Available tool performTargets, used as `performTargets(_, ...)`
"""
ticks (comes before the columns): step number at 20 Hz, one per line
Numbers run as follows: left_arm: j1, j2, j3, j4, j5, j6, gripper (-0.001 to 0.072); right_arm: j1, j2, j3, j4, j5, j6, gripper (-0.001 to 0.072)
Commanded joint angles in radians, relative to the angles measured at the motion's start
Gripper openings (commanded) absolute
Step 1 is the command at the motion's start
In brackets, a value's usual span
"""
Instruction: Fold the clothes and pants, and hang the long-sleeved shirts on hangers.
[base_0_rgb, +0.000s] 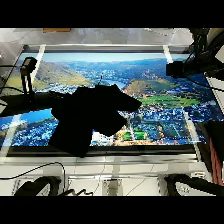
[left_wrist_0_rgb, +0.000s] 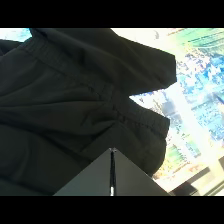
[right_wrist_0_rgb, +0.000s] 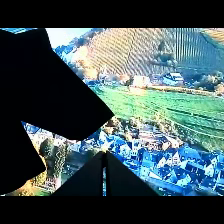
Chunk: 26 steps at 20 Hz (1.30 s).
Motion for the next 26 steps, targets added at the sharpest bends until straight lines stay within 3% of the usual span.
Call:
performTargets(1,0.000,0.000,0.000,0.000,0.000,0.000,0.0008,0.001,0.000,0.001,0.000,0.000,0.000,0.0020)
performTargets(22,0.000,0.000,0.000,-0.001,0.000,-0.005,0.0009,0.001,-0.001,0.001,0.001,-0.004,0.001,0.0020)
performTargets(26,0.000,0.000,0.000,-0.001,0.000,-0.093,0.0009,0.001,-0.008,-0.001,-0.058,-0.151,-0.028,0.0020)
